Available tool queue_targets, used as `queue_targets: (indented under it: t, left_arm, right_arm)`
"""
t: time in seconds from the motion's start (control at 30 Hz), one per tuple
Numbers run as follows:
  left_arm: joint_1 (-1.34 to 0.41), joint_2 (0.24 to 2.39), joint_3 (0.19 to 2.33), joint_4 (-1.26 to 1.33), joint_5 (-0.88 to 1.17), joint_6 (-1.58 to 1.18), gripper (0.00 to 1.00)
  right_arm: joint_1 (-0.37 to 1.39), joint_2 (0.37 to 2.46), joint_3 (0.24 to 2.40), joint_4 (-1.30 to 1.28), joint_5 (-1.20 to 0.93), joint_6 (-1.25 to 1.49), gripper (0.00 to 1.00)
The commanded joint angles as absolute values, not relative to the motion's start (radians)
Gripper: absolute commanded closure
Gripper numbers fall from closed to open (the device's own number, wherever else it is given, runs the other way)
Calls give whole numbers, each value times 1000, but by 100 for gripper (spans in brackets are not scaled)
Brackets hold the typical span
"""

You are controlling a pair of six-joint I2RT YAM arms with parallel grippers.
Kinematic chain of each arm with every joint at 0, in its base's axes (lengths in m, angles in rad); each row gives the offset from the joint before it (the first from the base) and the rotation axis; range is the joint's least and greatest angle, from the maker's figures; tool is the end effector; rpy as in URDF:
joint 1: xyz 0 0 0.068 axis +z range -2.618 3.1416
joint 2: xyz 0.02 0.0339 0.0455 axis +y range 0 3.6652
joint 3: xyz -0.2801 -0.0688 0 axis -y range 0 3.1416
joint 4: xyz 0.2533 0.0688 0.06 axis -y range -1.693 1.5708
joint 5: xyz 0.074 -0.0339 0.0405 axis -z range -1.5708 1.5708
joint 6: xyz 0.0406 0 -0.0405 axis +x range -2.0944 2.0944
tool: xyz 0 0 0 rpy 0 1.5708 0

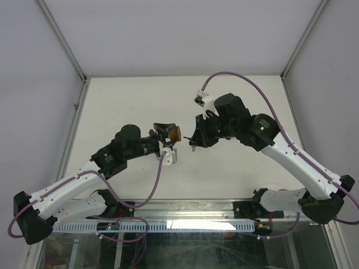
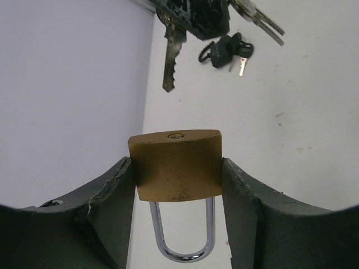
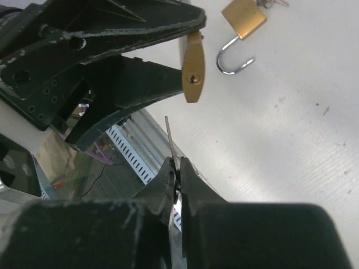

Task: Unlock with the key

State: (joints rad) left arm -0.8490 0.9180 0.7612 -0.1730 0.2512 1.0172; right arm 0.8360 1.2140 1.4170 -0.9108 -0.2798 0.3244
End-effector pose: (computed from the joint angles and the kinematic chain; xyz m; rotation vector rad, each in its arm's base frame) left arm 0.1356 -0.1693 0.3190 1.6150 0.9851 -0.1239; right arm 0.1553 0.1886 0.4123 -0.7627 2.2972 0.8942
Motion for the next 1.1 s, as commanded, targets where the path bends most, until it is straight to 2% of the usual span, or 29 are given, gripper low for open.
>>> queue_targets:
  t: [0.0,0.2,1.07]
  left_arm:
    - [-840,901,865,3,256,1164,100]
    - [-841,936,910,-34,288,1224,100]
    - [-844,969,945,-5,294,1251,100]
  right_arm:
    - [889,1174,1475,-813,-223,336,100]
    - [893,1148,1468,-817,-129,285,100]
    - [893,1189,1470,-750,-86,240,100]
